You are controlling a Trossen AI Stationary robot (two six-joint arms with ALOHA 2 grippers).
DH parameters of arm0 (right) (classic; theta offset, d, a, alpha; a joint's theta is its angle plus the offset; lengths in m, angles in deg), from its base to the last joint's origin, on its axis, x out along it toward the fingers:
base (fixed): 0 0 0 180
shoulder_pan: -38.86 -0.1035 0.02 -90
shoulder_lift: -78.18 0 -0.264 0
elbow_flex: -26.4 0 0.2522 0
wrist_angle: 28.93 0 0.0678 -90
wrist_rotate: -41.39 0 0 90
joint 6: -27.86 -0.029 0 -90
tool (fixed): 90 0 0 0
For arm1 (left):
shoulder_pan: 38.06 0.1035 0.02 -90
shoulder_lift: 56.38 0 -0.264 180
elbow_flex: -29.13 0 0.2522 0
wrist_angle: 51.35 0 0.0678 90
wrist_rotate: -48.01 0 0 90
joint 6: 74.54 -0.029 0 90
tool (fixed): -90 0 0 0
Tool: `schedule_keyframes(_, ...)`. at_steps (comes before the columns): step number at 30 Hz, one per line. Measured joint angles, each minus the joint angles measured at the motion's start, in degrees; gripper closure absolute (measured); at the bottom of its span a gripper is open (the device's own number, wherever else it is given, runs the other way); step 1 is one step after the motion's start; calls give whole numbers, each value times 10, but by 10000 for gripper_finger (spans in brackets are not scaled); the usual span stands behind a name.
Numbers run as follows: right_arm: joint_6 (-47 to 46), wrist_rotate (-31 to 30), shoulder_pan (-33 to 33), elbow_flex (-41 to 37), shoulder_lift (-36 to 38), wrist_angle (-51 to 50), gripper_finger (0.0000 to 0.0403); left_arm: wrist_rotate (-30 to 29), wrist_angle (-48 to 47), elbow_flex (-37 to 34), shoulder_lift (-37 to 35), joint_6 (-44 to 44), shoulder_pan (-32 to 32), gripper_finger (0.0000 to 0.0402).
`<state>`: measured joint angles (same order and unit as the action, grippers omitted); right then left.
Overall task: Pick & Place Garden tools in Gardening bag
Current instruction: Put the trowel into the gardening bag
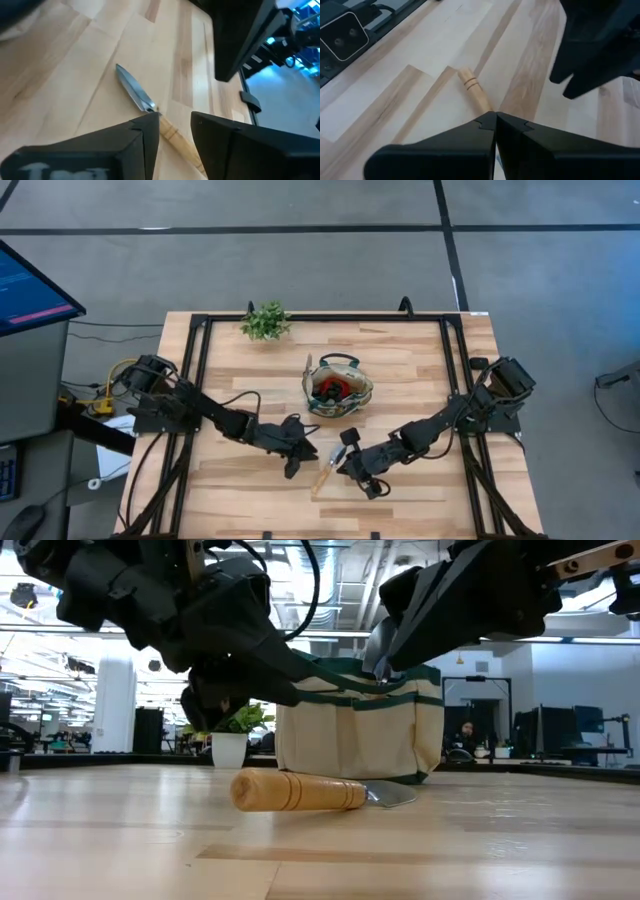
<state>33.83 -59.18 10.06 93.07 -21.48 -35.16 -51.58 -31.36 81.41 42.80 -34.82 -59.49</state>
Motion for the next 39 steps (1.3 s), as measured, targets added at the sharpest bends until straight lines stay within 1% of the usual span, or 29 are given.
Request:
schedule_keyframes(2,0,-3,3,0,0,0,403,6,-2,0,0,1,0,297)
schedule_keyframes(6,0,-43,5,0,0,-5,403,11,-4,0,0,25,-3,297)
schedule_keyframes(8,0,-46,5,0,0,-14,403,13,-4,0,0,26,-4,297)
schedule_keyframes(10,-10,-35,8,0,0,-16,403,15,-4,0,-2,26,-3,297)
schedule_keyframes(14,-92,-29,8,0,0,-18,403,15,10,0,-3,6,-2,304)
schedule_keyframes(17,-141,-28,7,0,0,-38,403,15,10,0,-3,-3,-2,316)
schedule_keyframes(19,-173,-25,7,1,-16,-38,403,19,10,0,-3,-3,-2,327)
schedule_keyframes(21,-192,1,8,-1,-39,-44,403,23,10,0,-3,-4,-2,341)
schedule_keyframes(23,-204,30,9,6,-76,-22,403,24,10,0,-3,-4,-2,355)
schedule_keyframes(25,-209,31,8,11,-106,-14,403,23,10,0,-3,-4,-2,369)
schedule_keyframes(30,-203,39,4,51,-140,0,403,20,11,0,-3,-28,-2,396)
schedule_keyframes(36,-181,48,8,67,-140,11,403,19,11,-1,-3,-39,-2,395)
schedule_keyframes(39,-180,48,14,67,-141,25,403,20,12,-1,-3,-66,2,395)
